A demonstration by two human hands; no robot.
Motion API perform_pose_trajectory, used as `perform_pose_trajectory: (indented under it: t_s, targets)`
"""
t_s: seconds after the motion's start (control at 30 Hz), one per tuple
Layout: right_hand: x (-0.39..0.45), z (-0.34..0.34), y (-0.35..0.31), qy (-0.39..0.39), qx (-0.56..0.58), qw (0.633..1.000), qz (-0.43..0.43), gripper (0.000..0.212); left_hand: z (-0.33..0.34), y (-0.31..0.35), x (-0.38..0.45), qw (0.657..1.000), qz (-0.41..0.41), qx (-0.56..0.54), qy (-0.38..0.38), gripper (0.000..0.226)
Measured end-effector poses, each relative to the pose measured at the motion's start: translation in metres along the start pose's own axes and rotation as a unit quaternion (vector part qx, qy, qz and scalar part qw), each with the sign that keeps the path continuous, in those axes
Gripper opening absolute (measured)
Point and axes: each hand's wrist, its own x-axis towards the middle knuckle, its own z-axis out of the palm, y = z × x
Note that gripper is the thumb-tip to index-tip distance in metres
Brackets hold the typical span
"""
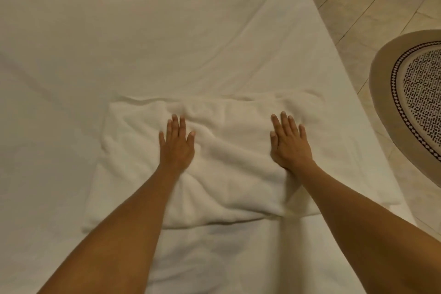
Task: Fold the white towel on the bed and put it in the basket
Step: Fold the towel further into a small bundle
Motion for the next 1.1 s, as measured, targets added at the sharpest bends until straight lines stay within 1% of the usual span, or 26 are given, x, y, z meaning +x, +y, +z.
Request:
perform_pose_trajectory:
  t_s: [0.1, 0.23, 0.37, 0.47, 0.57, 0.67, 0.77, 0.9, 0.93, 1.0, 1.03, 1.1]
  targets:
    - [0.001, 0.004, 0.002, 0.008, 0.006, 1.0, -0.002, 0.054, 0.002, -0.001, 0.001, 1.0, 0.005, -0.002, 0.004, 0.058]
    - [-0.006, 0.001, -0.001, 0.0, 0.011, 1.0, 0.01, 0.054, -0.003, 0.002, -0.006, 1.0, 0.001, -0.014, -0.01, 0.058]
    - [-0.04, 0.003, 0.002, 0.025, 0.04, 0.999, 0.008, 0.059, -0.001, -0.009, -0.04, 0.998, 0.023, -0.046, -0.026, 0.061]
    - [-0.082, 0.015, 0.008, 0.022, 0.06, 0.997, 0.032, 0.06, 0.008, -0.019, -0.089, 0.998, 0.044, -0.043, -0.021, 0.072]
    - [-0.112, 0.019, 0.008, -0.003, 0.078, 0.995, 0.057, 0.065, 0.011, -0.029, -0.127, 0.996, 0.071, -0.044, -0.03, 0.087]
    - [-0.134, 0.016, 0.005, -0.034, 0.065, 0.996, 0.041, 0.075, 0.007, -0.051, -0.154, 0.99, 0.125, -0.013, -0.06, 0.095]
    - [-0.151, 0.015, 0.003, -0.071, 0.008, 0.997, -0.029, 0.087, -0.001, -0.076, -0.165, 0.983, 0.16, 0.054, -0.076, 0.103]
    - [-0.161, 0.016, 0.011, -0.084, -0.052, 0.991, -0.092, 0.103, -0.009, -0.092, -0.165, 0.972, 0.183, 0.132, -0.072, 0.092]
    - [-0.162, 0.015, 0.016, -0.081, -0.062, 0.989, -0.109, 0.103, -0.01, -0.092, -0.164, 0.969, 0.191, 0.141, -0.07, 0.091]
    - [-0.162, 0.01, 0.024, -0.073, -0.084, 0.985, -0.131, 0.093, -0.012, -0.089, -0.163, 0.968, 0.181, 0.16, -0.072, 0.097]
    - [-0.161, 0.008, 0.028, -0.072, -0.086, 0.986, -0.126, 0.089, -0.012, -0.089, -0.162, 0.968, 0.165, 0.18, -0.064, 0.098]
    - [-0.156, 0.004, 0.033, -0.065, -0.081, 0.991, -0.087, 0.087, -0.014, -0.093, -0.159, 0.971, 0.127, 0.198, -0.039, 0.091]
